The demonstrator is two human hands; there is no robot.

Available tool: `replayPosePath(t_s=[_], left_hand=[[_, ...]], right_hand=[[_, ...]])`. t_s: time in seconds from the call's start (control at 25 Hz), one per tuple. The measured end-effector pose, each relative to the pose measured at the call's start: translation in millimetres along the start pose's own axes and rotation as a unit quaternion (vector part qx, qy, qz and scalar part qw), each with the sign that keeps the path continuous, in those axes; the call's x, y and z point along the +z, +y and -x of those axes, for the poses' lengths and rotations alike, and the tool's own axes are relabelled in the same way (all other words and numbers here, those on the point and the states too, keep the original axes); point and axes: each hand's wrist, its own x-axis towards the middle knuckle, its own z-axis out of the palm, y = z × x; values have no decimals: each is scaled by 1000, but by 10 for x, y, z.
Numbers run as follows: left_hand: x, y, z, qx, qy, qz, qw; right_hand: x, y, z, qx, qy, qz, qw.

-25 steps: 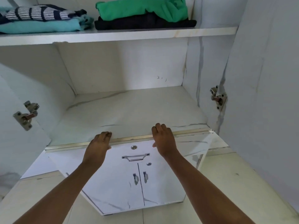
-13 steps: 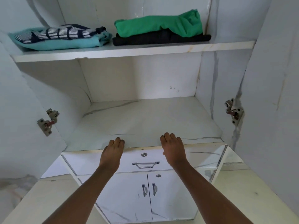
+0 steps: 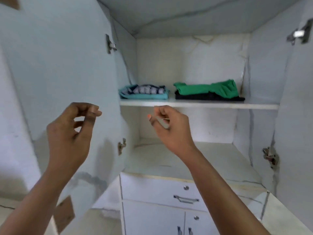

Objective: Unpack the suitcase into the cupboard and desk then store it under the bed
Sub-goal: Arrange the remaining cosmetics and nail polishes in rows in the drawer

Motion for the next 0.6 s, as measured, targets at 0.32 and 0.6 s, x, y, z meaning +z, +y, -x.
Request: replayPosePath(t_s=[0.32, 0.6], left_hand=[[-1366, -124, -628, 156, 278, -149, 936], [-1029, -326, -1129, -307, 45, 200, 930]], right_hand=[[191, -1350, -235, -67, 39, -59, 995], [187, -1586, -93, -46, 4, -42, 998]])
